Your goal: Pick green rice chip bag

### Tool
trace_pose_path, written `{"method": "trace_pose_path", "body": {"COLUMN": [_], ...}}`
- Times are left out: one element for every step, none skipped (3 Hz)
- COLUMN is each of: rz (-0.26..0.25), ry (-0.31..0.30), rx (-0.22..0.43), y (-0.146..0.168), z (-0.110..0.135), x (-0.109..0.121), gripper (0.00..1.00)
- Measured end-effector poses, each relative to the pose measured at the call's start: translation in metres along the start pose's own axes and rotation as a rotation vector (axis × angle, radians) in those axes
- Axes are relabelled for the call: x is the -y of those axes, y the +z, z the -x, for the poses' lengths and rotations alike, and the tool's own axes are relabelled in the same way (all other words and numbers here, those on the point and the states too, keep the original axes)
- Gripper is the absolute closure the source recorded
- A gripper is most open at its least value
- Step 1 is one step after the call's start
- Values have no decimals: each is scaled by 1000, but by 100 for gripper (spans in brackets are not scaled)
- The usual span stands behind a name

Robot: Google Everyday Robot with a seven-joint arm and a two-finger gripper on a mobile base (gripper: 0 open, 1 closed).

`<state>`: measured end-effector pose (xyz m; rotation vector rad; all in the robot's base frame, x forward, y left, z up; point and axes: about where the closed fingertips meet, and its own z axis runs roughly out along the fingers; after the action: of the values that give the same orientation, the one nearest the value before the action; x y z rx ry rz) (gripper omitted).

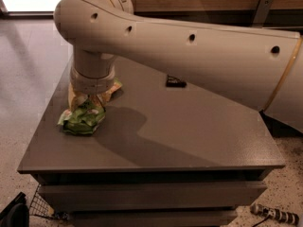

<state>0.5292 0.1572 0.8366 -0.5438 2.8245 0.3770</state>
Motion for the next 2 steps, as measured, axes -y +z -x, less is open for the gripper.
{"method": "trace_pose_path", "body": {"rz": [93,166], "ry": [-42,-111], "rx": [71,186], "y": [-27,-86], "z": [8,16], "x": [8,27], "gripper": [100,100]}}
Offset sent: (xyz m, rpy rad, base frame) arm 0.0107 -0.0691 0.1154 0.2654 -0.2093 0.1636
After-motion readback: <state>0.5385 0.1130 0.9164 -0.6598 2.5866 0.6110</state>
